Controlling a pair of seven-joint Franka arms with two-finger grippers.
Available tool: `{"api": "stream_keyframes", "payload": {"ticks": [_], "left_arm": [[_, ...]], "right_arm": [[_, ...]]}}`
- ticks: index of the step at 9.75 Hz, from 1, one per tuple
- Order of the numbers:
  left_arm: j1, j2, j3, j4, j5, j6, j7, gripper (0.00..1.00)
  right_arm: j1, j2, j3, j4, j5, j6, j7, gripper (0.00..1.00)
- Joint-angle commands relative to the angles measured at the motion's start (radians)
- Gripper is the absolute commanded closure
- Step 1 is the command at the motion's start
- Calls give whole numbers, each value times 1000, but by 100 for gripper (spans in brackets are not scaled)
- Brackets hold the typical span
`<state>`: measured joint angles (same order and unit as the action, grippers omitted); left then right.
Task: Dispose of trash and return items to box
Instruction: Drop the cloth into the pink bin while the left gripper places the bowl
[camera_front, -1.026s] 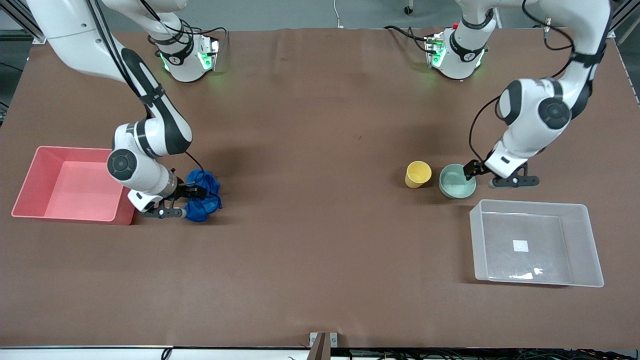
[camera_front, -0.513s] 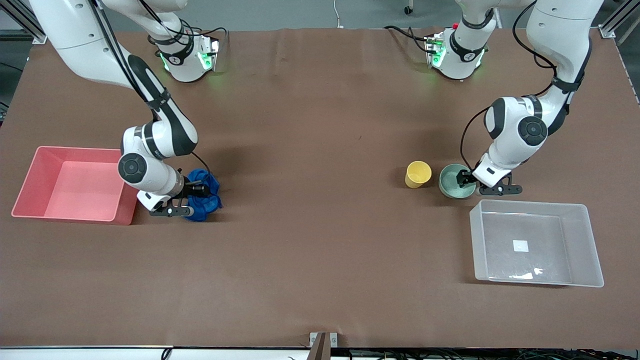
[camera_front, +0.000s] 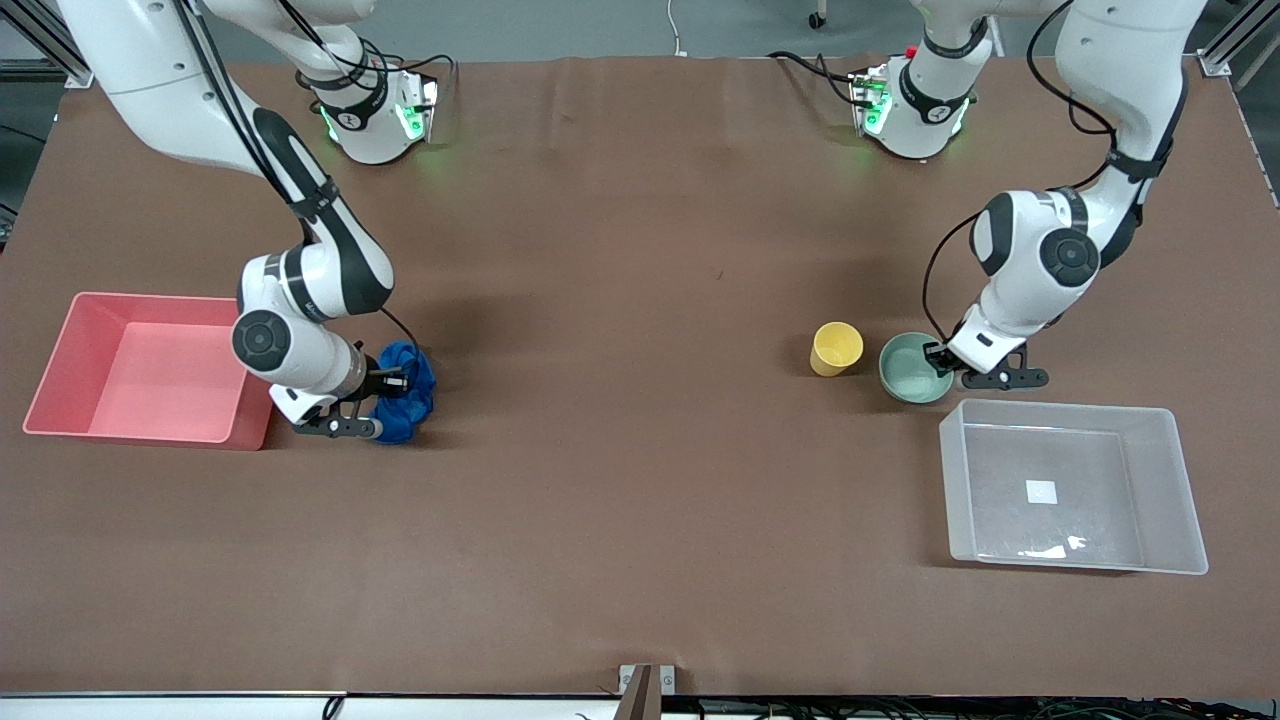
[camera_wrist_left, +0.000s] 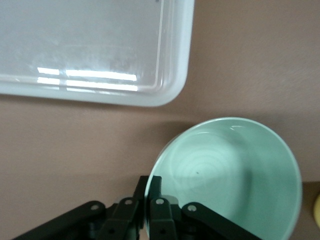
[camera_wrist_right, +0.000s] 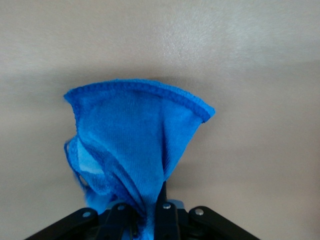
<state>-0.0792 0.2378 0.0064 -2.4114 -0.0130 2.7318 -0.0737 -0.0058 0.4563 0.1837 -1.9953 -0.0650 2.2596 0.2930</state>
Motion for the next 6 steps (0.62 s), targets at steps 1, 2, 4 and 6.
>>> {"api": "stream_keyframes", "payload": {"ticks": [1, 2, 4, 6], "left_arm": [[3, -183, 4, -43, 7, -193, 20, 100], [4, -251, 18, -10, 7, -296, 23, 100], [4, -212, 67, 165, 7, -391, 58, 100], [-8, -44, 139, 405, 5, -426, 145, 100]], "right_arm": [[-8, -71, 20, 204, -9, -333, 48, 99], [-22, -111, 14, 273, -9, -445, 43, 99], [-75, -207, -22, 293, -19, -549, -10, 99], [-77, -234, -178, 283, -22, -592, -198, 99]]}}
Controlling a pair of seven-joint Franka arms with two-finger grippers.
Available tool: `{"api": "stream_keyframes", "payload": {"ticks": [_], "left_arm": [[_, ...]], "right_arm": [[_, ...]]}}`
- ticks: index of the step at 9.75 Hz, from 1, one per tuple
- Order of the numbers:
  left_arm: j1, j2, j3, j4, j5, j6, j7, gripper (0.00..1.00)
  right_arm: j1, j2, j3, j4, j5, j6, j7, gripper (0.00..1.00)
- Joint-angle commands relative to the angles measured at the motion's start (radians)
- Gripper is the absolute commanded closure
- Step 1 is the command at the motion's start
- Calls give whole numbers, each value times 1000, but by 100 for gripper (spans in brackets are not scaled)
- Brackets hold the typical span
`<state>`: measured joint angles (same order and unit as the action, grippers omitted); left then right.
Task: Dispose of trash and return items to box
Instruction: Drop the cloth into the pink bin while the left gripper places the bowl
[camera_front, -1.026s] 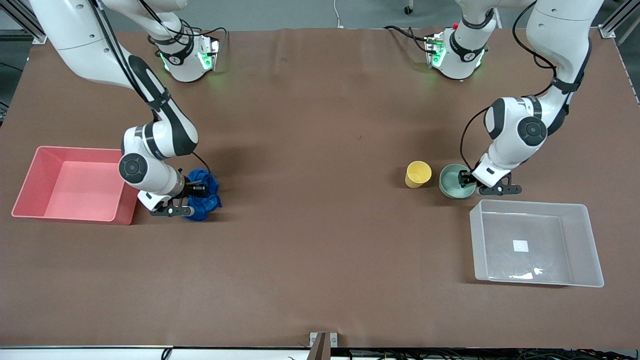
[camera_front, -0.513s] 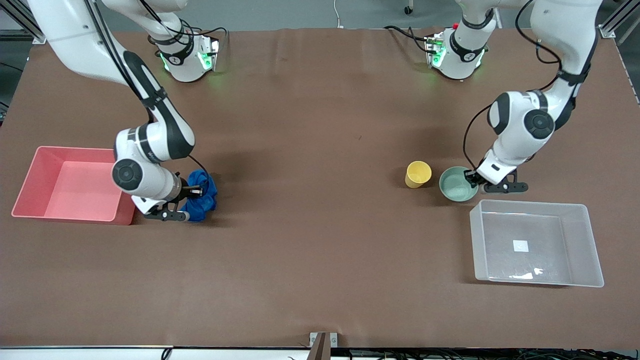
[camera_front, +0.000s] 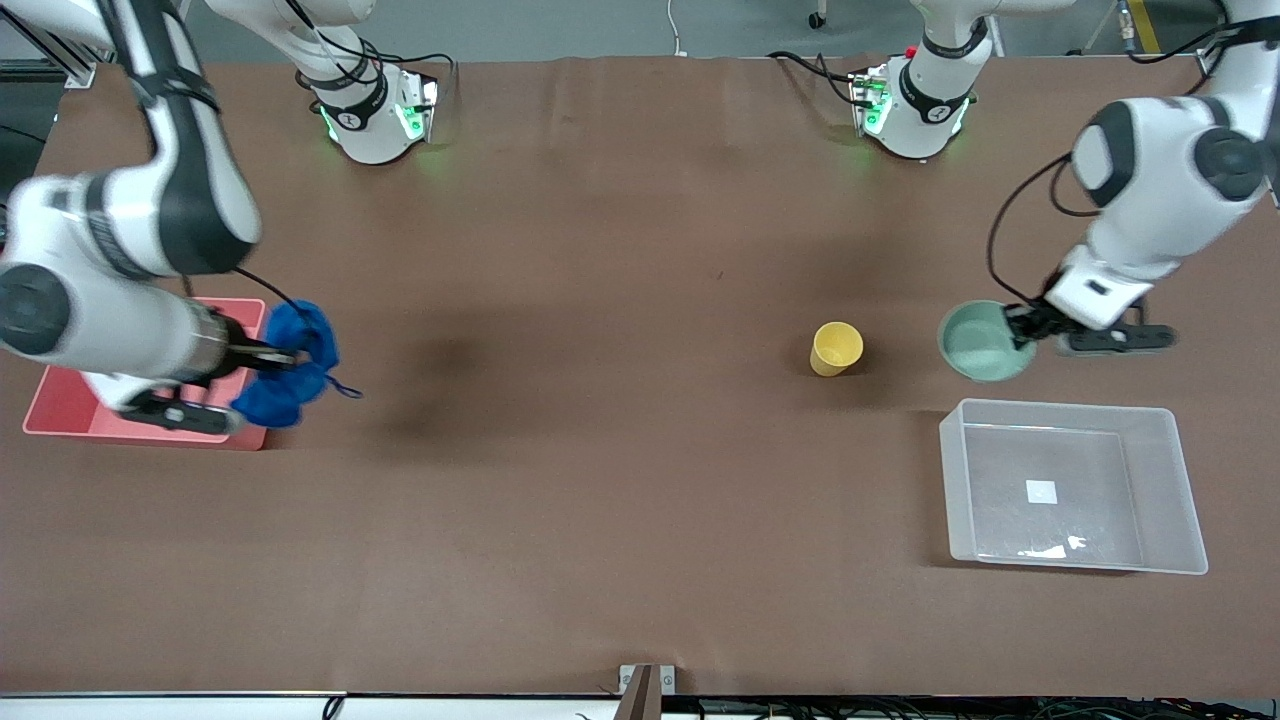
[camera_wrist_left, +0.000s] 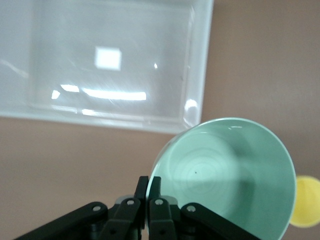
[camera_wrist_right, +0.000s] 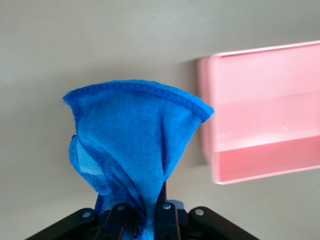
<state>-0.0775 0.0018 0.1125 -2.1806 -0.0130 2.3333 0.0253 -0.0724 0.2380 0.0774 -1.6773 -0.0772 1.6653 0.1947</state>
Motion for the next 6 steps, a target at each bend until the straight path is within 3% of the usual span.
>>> {"api": "stream_keyframes", "payload": {"ticks": [1, 2, 4, 6], "left_arm": [[-7, 304, 45, 305, 2, -31, 82, 100], [-5, 410, 58, 415, 1, -31, 87, 100], [2, 582, 88, 581, -25, -31, 102, 100], [1, 673, 128, 645, -172, -31, 210, 100]], "right_arm": [[-10, -17, -155, -64, -10, 14, -213, 99], [-13, -16, -216, -84, -10, 40, -306, 99], [-23, -11, -322, -219, -10, 245, -468, 99], [-29, 9, -347, -318, -9, 423, -497, 99]]}}
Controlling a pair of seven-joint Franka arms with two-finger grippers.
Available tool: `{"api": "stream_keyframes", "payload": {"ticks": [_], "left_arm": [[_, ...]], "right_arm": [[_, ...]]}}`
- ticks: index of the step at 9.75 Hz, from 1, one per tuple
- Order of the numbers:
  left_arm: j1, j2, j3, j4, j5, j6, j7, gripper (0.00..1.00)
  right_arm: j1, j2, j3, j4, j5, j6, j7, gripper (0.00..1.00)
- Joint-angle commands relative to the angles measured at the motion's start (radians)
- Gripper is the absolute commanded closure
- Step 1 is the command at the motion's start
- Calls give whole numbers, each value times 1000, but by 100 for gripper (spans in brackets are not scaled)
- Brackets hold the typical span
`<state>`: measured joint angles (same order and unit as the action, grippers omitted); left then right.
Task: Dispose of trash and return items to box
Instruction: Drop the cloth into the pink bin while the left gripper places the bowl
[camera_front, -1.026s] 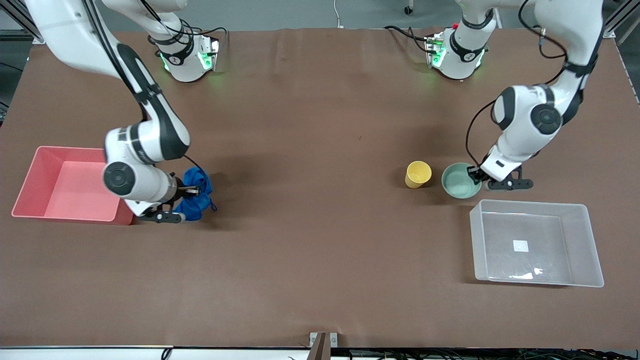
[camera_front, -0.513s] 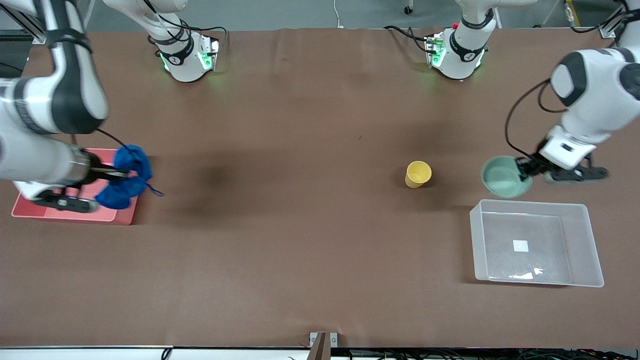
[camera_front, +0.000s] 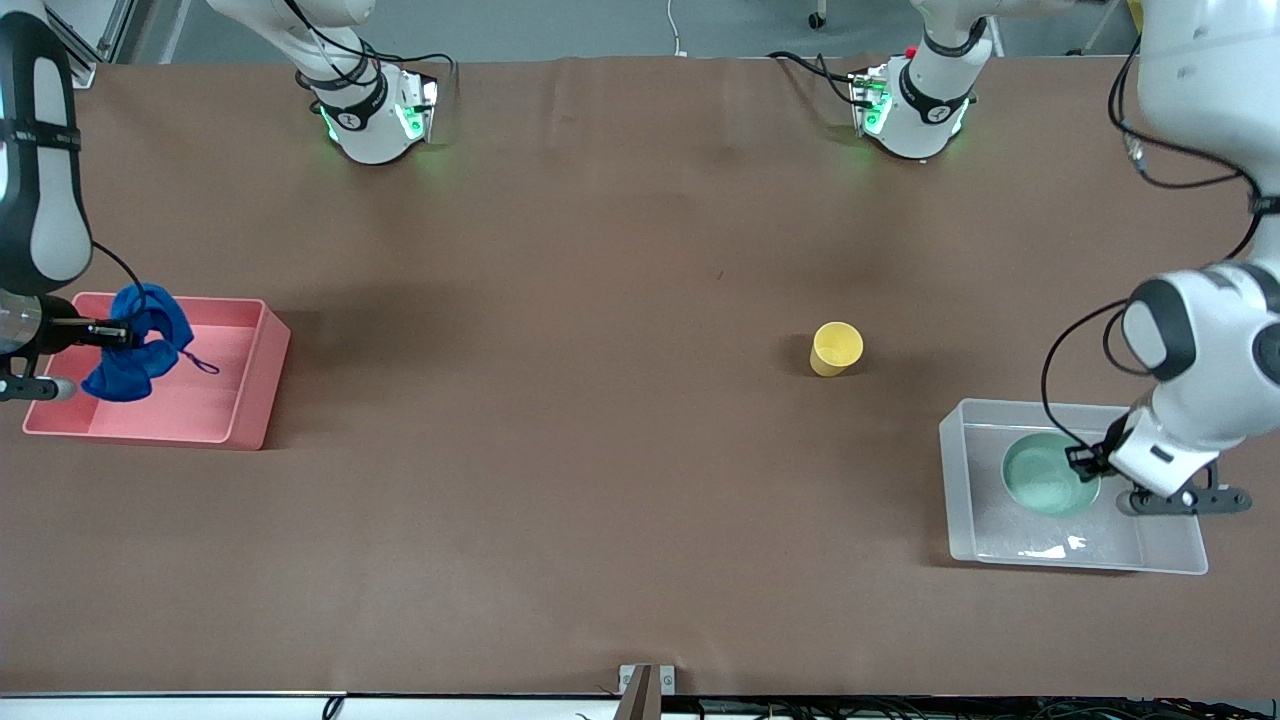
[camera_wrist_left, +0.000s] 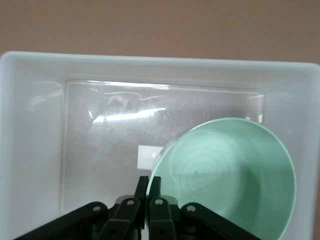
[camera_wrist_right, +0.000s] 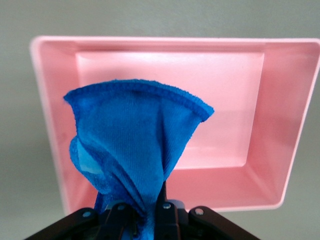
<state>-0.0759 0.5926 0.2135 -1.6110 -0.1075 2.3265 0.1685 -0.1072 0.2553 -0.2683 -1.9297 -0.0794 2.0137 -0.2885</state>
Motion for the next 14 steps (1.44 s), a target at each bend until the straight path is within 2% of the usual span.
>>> {"api": "stream_keyframes", "payload": {"ticks": [1, 3, 5, 6, 7, 8, 9, 10, 11, 12, 14], "left_arm": [[-1, 105, 32, 77, -118, -24, 100, 99], [8, 156, 34, 75, -126, 6, 153, 97], [18, 186, 32, 74, -132, 17, 169, 95], [15, 200, 32, 72, -159, 34, 172, 92], [8, 194, 32, 63, -167, 39, 178, 90], [8, 187, 32, 45, -167, 37, 192, 82], [7, 173, 32, 42, -167, 36, 193, 49], [8, 141, 33, 42, -162, 28, 197, 20], [8, 84, 34, 42, -155, 2, 195, 4], [7, 19, 32, 42, -152, -50, 187, 0], [-4, -124, 24, 40, -111, -195, 180, 0]], "right_arm": [[0, 37, -3, -86, -7, 147, -14, 99], [-14, 82, -2, -152, -5, 280, -32, 98], [-16, 137, -2, -158, 4, 322, -32, 95], [-16, 146, -2, -158, 6, 323, -34, 66], [-9, 150, 0, -156, 7, 323, -32, 11], [-6, 145, 0, -149, 10, 320, -31, 0], [-6, 112, 6, -141, 19, 309, -18, 0], [-2, 44, 9, -131, 58, 269, 0, 0], [4, 6, 17, -94, 62, 201, 23, 0], [4, -45, 43, -45, 63, 107, 76, 0], [18, -126, 84, 53, 63, -57, 176, 0]]}}
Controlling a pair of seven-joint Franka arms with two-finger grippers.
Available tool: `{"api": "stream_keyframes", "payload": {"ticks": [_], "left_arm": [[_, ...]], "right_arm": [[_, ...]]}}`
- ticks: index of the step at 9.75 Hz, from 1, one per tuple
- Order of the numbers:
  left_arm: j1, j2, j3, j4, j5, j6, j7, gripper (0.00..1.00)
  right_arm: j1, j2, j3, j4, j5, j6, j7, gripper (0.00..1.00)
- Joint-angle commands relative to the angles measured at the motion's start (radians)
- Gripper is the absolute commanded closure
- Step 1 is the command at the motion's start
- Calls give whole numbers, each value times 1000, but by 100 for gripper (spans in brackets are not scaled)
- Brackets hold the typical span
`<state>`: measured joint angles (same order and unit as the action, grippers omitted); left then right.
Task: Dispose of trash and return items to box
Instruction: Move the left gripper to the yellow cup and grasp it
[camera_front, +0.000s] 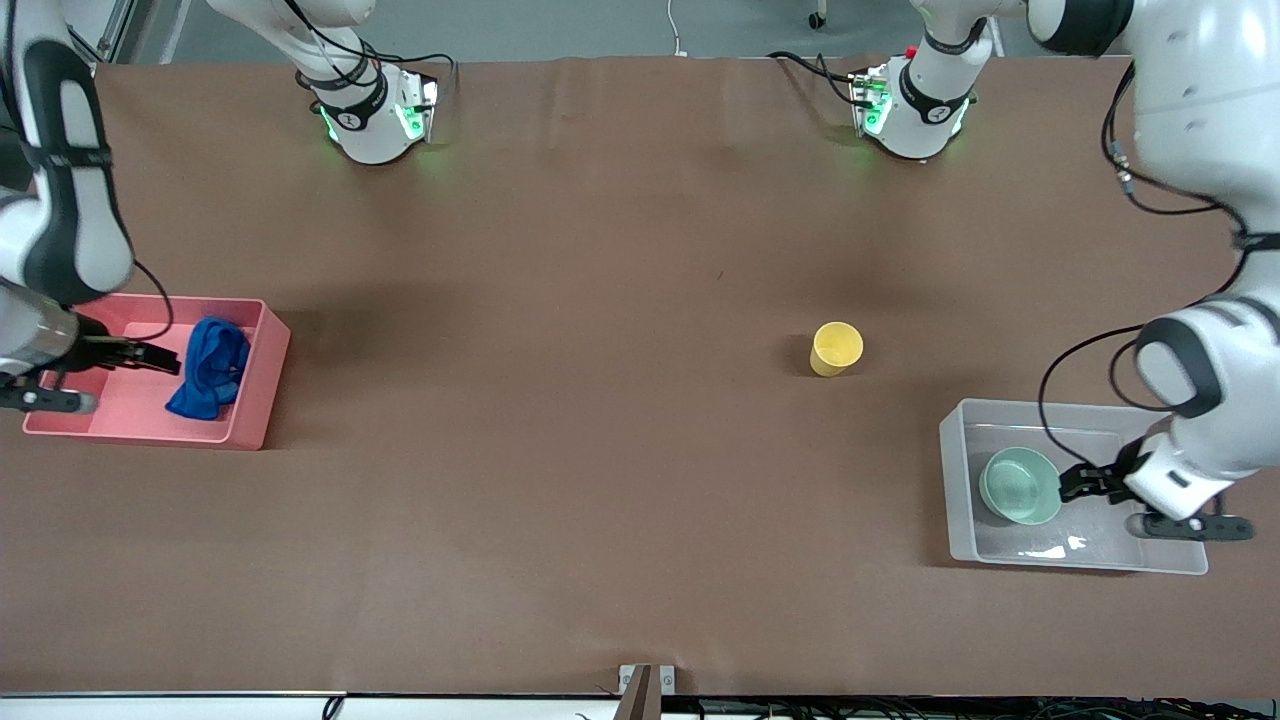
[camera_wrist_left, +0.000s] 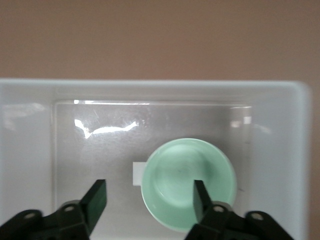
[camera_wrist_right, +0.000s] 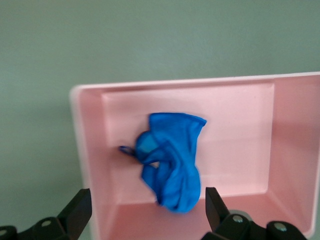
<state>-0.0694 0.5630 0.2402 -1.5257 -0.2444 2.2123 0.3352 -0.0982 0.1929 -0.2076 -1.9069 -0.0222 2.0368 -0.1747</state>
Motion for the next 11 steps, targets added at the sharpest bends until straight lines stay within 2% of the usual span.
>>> {"api": "stream_keyframes", "payload": {"ticks": [1, 2, 3, 4, 6, 7, 9, 10, 11], "left_arm": [[-16, -164, -25, -53, 58, -177, 7, 0], [-17, -237, -51, -95, 75, -242, -10, 0], [-15, -321, -92, -182, 82, -252, -45, 0], [-13, -421, -146, -297, 123, -250, -112, 0], [-9, -533, -255, -472, 178, -208, -242, 0], [-9, -561, -304, -552, 178, -139, -302, 0], [-9, -557, -404, -690, 209, 29, -427, 1], [-9, -525, -445, -773, 249, 172, -493, 1], [-12, -470, -459, -812, 252, 276, -527, 1]], "right_arm": [[20, -93, 28, 87, 5, -163, 96, 0], [8, -113, 68, 164, 7, -270, 137, 0], [2, -142, 111, 243, 5, -356, 205, 0], [3, -156, 131, 302, 5, -422, 263, 0], [6, -176, 137, 421, 7, -551, 256, 0], [9, -191, 134, 443, 8, -602, 251, 0], [9, -191, 136, 437, 7, -601, 238, 0], [9, -191, 136, 439, 7, -598, 235, 0], [9, -191, 136, 439, 8, -599, 219, 0]]}}
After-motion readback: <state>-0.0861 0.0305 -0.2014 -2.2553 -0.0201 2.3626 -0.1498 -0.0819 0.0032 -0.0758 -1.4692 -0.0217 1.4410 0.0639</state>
